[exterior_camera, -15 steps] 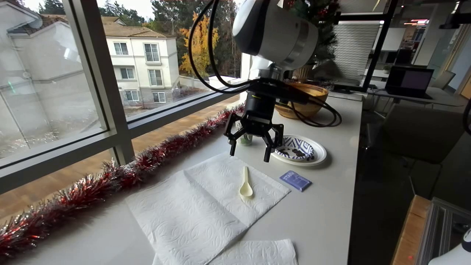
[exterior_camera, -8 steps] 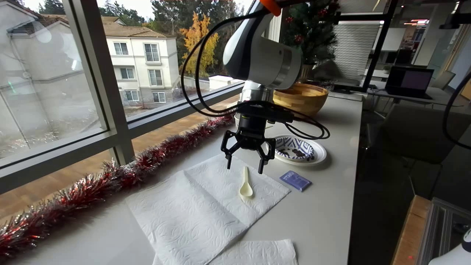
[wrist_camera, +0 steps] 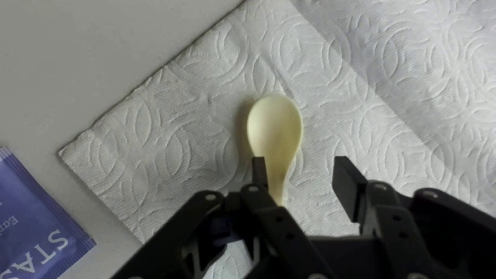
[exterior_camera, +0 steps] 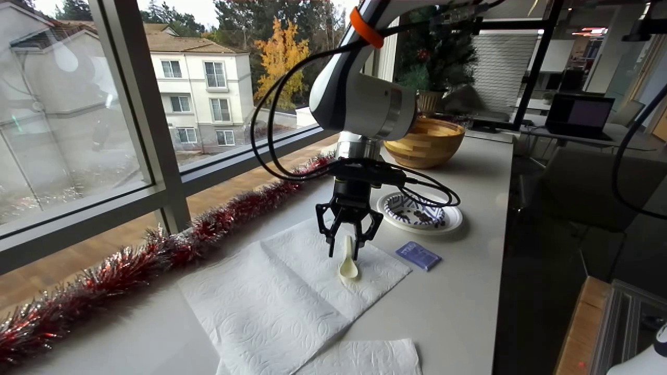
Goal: Take a scoop out of the bowl using the spoon and empty it into the cup then place the spoon back
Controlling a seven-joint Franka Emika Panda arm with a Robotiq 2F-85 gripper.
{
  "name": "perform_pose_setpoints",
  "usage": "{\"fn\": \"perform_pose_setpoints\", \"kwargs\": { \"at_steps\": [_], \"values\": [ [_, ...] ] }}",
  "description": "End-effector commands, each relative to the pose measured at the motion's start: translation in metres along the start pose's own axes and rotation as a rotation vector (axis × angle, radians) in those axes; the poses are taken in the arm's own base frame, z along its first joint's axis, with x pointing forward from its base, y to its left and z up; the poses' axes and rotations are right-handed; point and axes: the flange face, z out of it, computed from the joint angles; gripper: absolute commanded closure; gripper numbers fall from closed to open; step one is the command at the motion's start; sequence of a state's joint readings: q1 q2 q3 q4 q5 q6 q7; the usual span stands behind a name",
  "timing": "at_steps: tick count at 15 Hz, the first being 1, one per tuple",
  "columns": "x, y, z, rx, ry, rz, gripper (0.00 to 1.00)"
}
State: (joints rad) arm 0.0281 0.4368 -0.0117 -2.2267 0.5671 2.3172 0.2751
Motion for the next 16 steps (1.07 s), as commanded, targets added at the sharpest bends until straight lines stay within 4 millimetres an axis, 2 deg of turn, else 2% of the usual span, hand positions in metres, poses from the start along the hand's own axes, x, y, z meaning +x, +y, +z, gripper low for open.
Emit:
{"fn": "perform_pose_setpoints", "kwargs": {
  "at_steps": [1,4,8,11,13,14,16],
  "values": [
    [0.008,-0.005,0.003,-0.015,0.013,0.025,0.66],
    [0.01,-0.003,0.003,-0.022,0.015,0.032,0.68],
    [0.014,0.004,0.004,-0.025,0.011,0.047,0.64],
    [0.016,0.006,0.003,-0.019,0.014,0.056,0.67],
    [0.016,0.007,0.002,-0.016,0.014,0.059,0.77],
    [0.017,0.008,0.001,-0.016,0.017,0.059,0.99],
    [0.014,0.008,-0.003,-0.018,0.029,0.057,0.95]
  ]
}}
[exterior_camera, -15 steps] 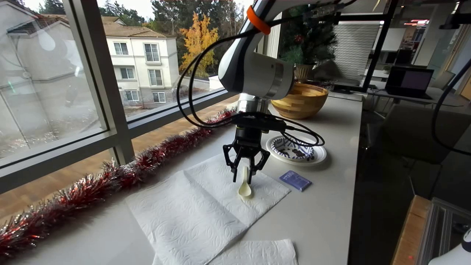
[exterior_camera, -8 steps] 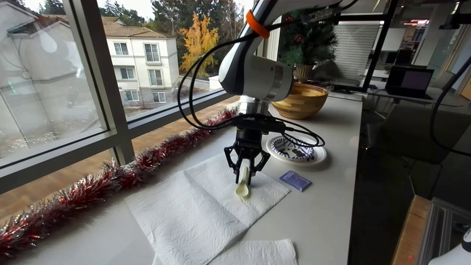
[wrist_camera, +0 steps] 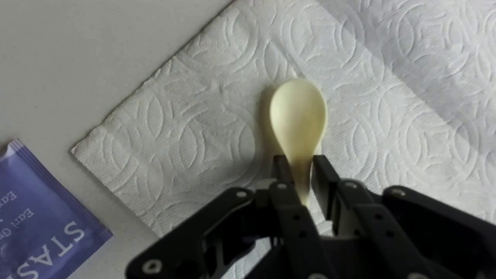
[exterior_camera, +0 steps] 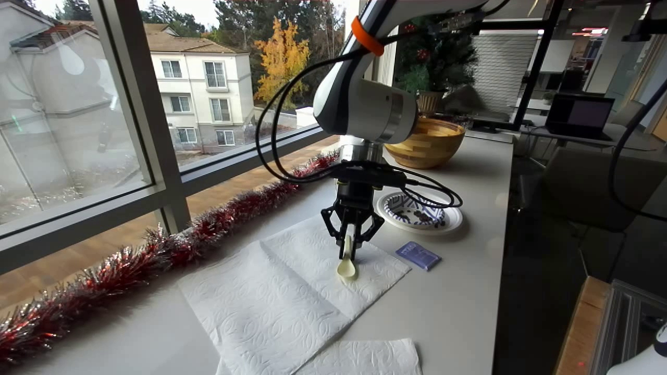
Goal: Take a scoop out of the bowl using the spoon and empty it into the cup then place the spoon back
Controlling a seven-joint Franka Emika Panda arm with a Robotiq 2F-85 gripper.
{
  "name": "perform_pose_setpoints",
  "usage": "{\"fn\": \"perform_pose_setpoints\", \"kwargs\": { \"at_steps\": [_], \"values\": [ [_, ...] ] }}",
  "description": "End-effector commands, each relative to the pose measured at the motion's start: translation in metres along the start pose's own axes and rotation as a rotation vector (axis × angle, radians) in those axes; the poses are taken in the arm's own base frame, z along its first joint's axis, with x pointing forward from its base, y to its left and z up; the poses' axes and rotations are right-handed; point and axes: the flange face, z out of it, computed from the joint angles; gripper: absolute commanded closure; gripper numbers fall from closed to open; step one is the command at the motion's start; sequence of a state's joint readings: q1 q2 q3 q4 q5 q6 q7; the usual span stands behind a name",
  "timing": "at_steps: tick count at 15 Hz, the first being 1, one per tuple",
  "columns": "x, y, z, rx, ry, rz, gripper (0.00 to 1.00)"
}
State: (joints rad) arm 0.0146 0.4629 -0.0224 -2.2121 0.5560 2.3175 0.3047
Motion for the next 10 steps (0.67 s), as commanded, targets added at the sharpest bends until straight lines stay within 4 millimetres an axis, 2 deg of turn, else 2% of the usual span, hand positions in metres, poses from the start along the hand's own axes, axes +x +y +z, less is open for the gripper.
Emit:
{"fn": "perform_pose_setpoints", "kwargs": {
  "at_steps": [1,2,5,7,9,10],
  "values": [
    [-0.004,-0.002,-0.012,-0.005,0.028,0.004,1.0],
    [-0.015,-0.003,-0.022,0.002,0.019,0.002,0.97],
    [-0.049,0.008,-0.053,-0.027,0.011,0.022,0.96],
    [-0.066,0.022,-0.069,-0.061,-0.01,0.08,0.96],
    [-0.071,0.042,-0.084,-0.055,-0.02,0.15,0.96],
    [-0.066,0.057,-0.092,-0.029,-0.019,0.196,0.96]
  ]
}}
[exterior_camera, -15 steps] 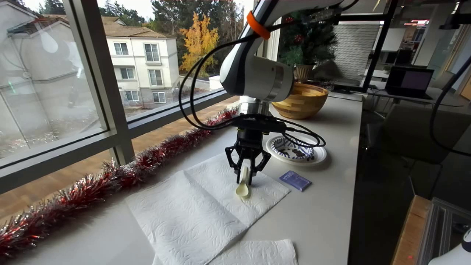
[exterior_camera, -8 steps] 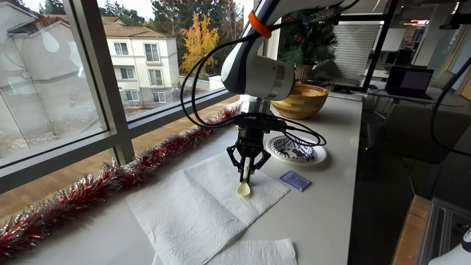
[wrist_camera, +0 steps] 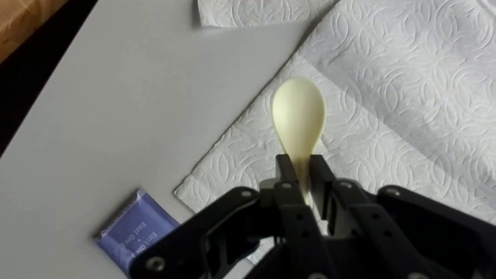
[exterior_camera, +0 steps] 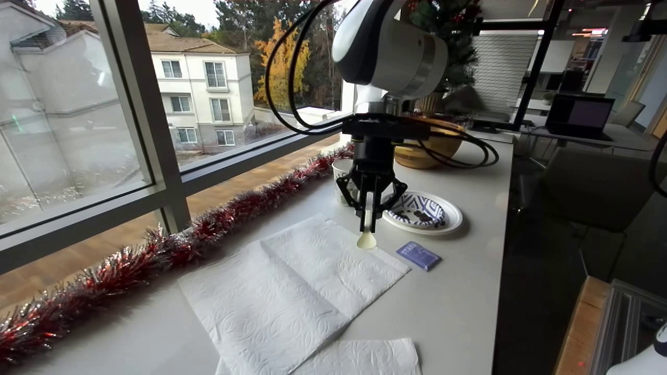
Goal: Take a scoop out of the bowl using the spoon and empty it into the cup then place the spoon back
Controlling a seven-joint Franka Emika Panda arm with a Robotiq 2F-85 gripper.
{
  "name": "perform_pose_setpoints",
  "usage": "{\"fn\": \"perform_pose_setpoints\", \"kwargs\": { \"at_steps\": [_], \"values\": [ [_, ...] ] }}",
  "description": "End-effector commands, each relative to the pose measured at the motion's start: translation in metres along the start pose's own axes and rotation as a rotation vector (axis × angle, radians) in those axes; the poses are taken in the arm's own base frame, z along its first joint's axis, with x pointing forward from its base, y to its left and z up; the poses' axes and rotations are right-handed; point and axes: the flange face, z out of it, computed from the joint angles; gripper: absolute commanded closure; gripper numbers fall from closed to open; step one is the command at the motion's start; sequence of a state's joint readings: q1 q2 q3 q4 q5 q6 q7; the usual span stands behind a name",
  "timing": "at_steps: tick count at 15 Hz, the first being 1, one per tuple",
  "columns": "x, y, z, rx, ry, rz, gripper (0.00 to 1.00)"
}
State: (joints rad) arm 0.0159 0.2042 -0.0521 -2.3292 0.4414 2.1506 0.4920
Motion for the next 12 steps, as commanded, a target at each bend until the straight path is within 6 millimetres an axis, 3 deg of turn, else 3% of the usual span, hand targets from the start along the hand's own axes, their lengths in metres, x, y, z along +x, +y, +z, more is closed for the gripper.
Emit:
{"fn": "perform_pose_setpoints", "kwargs": {
  "at_steps": [1,5,8,9,10,12],
  "values": [
    [-0.002,0.055,-0.028,0.041,0.012,0.158,0.96],
    [0.043,0.121,-0.052,0.128,0.116,0.339,0.96],
    [0.078,0.154,-0.068,0.166,0.259,0.43,0.96],
    [0.071,0.144,-0.063,0.159,0.187,0.377,0.96],
    [0.075,0.152,-0.065,0.165,0.2,0.389,0.85],
    [0.075,0.151,-0.064,0.163,0.197,0.384,0.85]
  ]
}}
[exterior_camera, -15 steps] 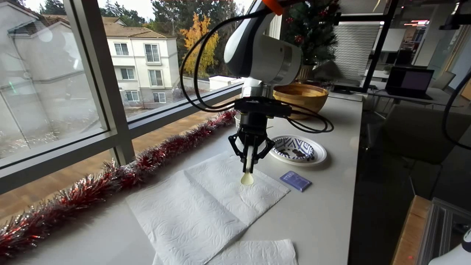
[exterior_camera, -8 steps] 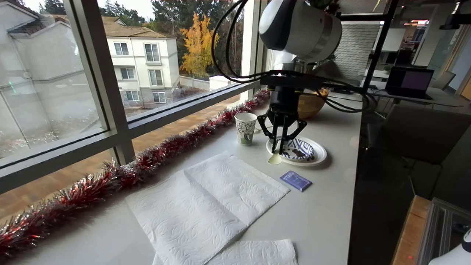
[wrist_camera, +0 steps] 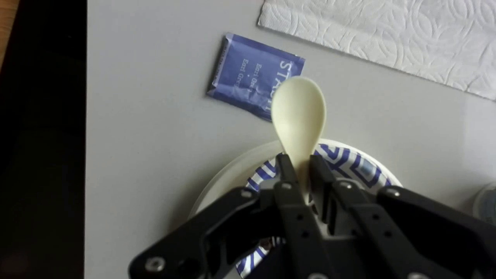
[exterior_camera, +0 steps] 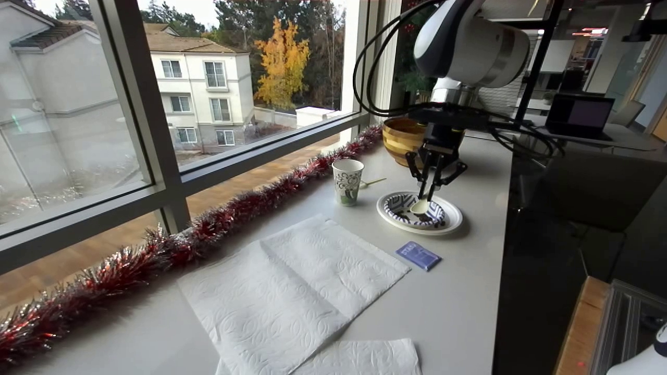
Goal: Take a scoop out of the bowl using the spoon and empty it into the cup then place the spoon back
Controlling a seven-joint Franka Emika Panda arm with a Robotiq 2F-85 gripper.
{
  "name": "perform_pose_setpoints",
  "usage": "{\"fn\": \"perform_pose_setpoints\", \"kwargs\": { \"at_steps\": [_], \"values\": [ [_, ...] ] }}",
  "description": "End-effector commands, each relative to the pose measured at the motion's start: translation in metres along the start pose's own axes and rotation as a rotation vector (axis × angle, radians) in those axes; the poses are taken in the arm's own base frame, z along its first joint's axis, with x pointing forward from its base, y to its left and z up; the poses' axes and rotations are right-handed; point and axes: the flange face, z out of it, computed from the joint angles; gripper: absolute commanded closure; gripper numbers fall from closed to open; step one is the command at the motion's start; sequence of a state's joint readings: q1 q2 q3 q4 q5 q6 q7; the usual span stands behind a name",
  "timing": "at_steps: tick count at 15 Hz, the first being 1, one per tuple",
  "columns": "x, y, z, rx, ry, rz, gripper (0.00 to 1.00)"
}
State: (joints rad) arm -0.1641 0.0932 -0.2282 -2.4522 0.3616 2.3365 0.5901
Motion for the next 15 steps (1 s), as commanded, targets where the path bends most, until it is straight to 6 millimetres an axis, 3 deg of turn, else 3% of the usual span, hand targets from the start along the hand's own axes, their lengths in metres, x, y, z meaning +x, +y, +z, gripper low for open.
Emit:
{"fn": "perform_pose_setpoints", "kwargs": {
  "at_steps": [1,2,3,10,15],
  "values": [
    [-0.002,-0.002,0.0,-0.003,-0.001,-0.006,0.85],
    [-0.004,-0.004,0.001,-0.004,-0.001,-0.011,0.85],
    [-0.005,-0.004,0.001,-0.005,-0.001,-0.012,0.96],
    [0.028,-0.017,0.01,0.028,0.178,0.159,0.96],
    [0.054,-0.013,0.016,0.012,0.325,0.281,0.96]
  ]
}}
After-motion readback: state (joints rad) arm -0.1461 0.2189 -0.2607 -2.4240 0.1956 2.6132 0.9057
